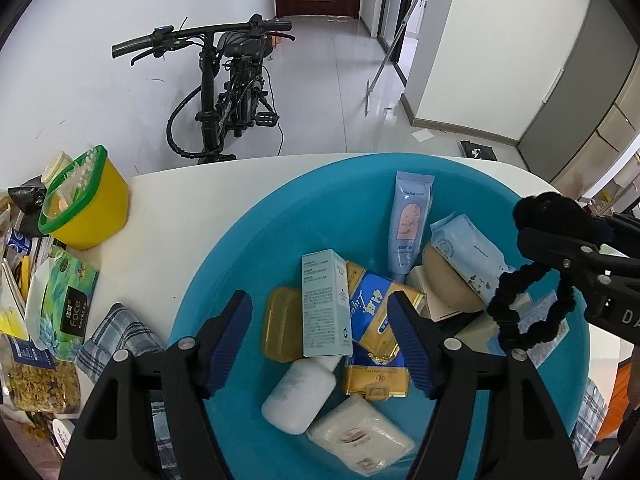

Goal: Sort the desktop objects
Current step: 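Open the left gripper to release the orange soap box into the basin, then open the right gripper to release the black scrunchie into the basin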

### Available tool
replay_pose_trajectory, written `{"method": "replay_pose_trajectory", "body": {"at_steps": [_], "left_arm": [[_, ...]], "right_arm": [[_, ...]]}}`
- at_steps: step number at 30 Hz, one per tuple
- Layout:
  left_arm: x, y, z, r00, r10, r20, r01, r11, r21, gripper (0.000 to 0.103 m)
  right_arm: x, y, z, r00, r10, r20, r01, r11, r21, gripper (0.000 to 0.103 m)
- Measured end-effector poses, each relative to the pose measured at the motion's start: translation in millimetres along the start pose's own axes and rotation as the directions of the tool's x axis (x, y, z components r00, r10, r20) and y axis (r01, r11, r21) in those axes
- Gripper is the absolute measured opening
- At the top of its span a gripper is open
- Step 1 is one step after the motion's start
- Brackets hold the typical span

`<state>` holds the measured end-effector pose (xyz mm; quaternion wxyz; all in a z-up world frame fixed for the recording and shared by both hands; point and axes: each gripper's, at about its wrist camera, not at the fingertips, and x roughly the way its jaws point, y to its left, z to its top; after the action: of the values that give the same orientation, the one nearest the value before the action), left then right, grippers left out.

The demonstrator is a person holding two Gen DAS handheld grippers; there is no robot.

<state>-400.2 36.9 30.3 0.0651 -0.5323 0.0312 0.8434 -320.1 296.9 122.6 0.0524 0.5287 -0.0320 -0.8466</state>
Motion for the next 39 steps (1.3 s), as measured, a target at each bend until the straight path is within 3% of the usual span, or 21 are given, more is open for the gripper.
{"method": "replay_pose_trajectory", "body": {"at_steps": [16, 24, 39], "left_arm": [[-23, 17, -13, 1.0, 0.006, 0.008, -0.006, 1.0, -0.003, 0.075], [-15, 21, -26, 1.0, 0.01, -0.011, -0.01, 1.0, 0.008, 0.075], [0, 21, -34, 0.999, -0.001, -0.043, 0.002, 1.0, 0.019, 0.075]], "right_arm": [[16, 38, 6, 0.999, 0.028, -0.018, -0.028, 0.999, -0.035, 0.049], [39, 58, 8, 0.998, 0.031, -0.05, -0.033, 0.998, -0.05, 0.049], [56, 58, 11, 0.997, 0.025, -0.077, -0.027, 0.999, -0.025, 0.055]]}}
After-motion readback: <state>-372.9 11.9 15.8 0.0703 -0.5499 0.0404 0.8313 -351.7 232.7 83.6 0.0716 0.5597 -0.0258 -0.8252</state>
